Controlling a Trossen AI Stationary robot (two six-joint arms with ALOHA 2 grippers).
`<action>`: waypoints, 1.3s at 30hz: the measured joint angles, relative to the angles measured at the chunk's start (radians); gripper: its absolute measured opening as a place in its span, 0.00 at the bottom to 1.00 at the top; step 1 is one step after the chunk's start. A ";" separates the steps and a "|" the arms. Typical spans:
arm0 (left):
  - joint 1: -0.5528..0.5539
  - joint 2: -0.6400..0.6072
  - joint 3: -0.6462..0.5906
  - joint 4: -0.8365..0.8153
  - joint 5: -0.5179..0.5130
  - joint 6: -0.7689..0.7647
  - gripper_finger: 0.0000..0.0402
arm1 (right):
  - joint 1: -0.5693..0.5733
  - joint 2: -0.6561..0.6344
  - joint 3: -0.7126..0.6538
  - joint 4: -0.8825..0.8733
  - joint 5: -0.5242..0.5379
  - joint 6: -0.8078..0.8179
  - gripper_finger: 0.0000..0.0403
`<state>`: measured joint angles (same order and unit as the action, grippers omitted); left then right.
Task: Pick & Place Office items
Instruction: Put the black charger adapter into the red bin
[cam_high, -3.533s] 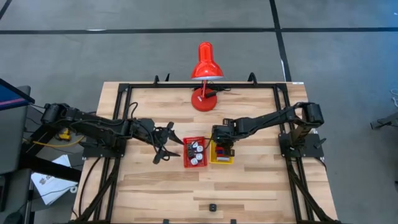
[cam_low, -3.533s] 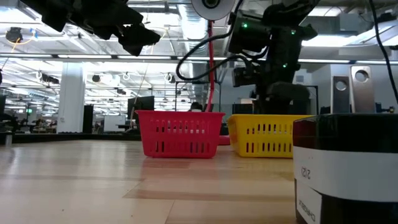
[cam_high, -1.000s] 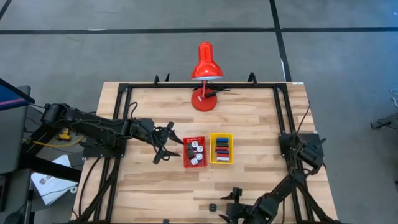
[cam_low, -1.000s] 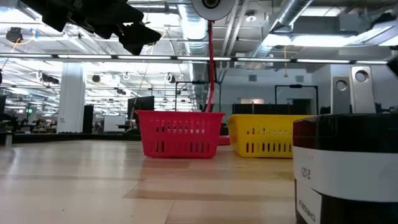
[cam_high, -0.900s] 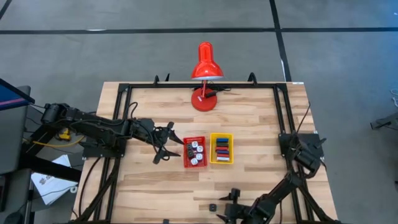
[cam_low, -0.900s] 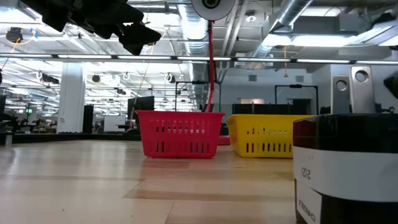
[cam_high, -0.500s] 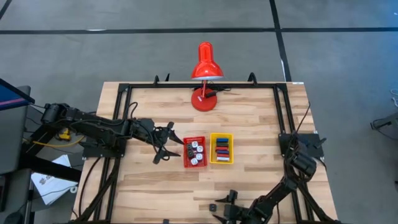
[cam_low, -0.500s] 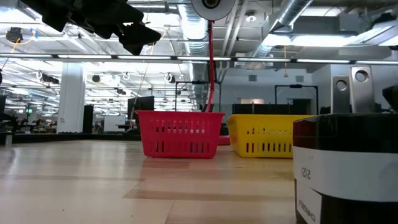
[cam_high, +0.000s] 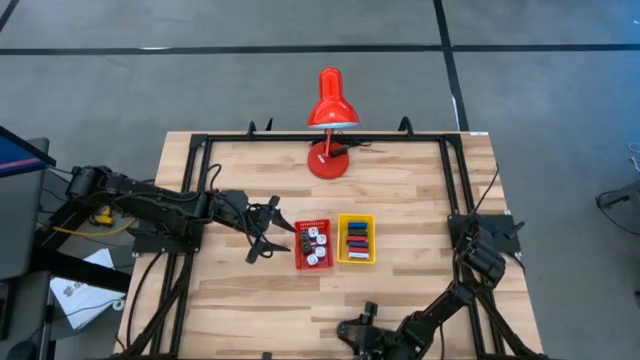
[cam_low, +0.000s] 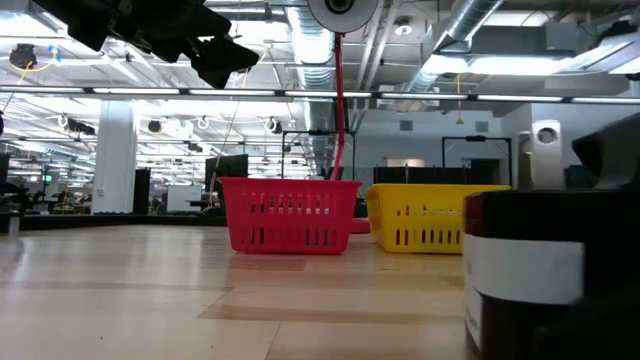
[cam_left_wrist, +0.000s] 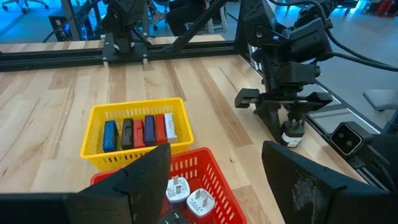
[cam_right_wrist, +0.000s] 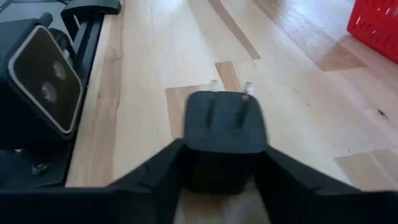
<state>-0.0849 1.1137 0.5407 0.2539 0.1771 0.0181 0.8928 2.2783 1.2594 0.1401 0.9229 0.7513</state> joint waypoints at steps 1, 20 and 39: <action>0.000 0.000 0.000 0.000 0.000 0.000 0.61 | 0.000 -0.005 -0.001 -0.010 0.002 -0.001 0.37; -0.070 0.000 0.000 0.061 0.062 0.159 0.61 | -0.359 -0.374 -0.002 -0.182 -0.776 -0.236 0.33; -0.126 0.127 0.001 0.188 0.118 0.367 0.61 | -0.697 -0.409 -0.002 0.003 -1.341 -0.202 0.33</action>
<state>-0.2104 1.2411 0.5419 0.4414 0.2955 0.3855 0.1955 1.8690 1.2579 0.1435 -0.4184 0.5495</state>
